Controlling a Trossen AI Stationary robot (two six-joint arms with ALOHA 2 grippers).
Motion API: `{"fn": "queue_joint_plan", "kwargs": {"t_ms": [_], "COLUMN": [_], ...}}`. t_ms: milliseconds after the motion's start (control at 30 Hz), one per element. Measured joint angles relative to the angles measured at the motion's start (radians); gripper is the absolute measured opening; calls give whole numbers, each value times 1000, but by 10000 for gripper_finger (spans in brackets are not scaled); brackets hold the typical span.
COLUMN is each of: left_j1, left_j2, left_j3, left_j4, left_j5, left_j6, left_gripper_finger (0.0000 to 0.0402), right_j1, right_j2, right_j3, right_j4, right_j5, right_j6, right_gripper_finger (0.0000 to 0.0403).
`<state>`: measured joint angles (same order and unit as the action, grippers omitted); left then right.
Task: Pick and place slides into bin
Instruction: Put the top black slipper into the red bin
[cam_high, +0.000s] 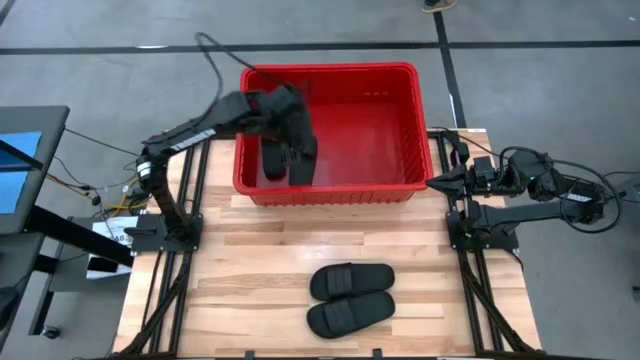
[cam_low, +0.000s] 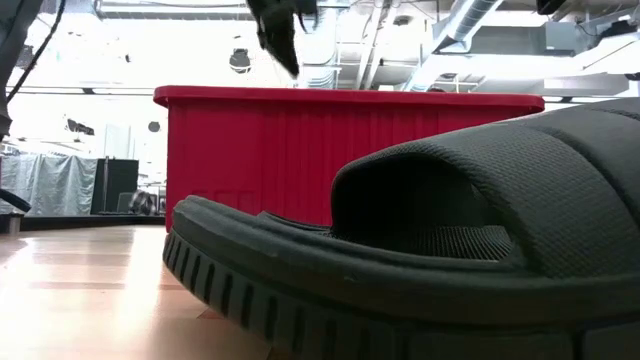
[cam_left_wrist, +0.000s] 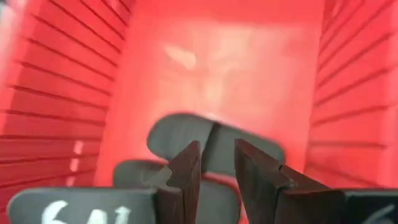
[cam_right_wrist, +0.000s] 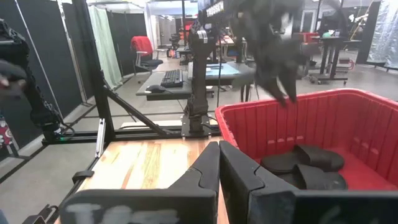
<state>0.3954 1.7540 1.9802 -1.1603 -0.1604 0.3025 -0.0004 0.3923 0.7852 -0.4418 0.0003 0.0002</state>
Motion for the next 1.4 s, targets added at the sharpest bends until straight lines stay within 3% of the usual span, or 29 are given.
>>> {"fn": "queue_joint_plan", "kwargs": {"t_ms": [100, 367, 567, 700, 1133, 1400], "left_j1": [0, -5, -39, -62, -61, -61], "left_j2": [-58, -246, -364, -501, -1074, -1328], "left_j3": [25, 27, 4, -168, -954, -1231], "left_j4": [12, 83, 97, 241, 699, 796], "left_j5": [79, 479, 523, 521, 461, 462], "left_j6": [-28, -39, -75, -138, -389, -450], "left_gripper_finger": [89, 89, 89, 89, 89, 89], "right_j1": [0, 0, 0, 0, 0, 0], "right_j2": [0, 0, 0, 0, 0, 0], "right_j3": [0, 0, 0, 0, 0, 0], "right_j4": [0, 0, 0, 0, 0, 0], "right_j5": [0, 0, 0, 0, 0, 0], "right_j6": [0, 0, 0, 0, 0, 0], "right_gripper_finger": [0, 0, 0, 0, 0, 0]}}
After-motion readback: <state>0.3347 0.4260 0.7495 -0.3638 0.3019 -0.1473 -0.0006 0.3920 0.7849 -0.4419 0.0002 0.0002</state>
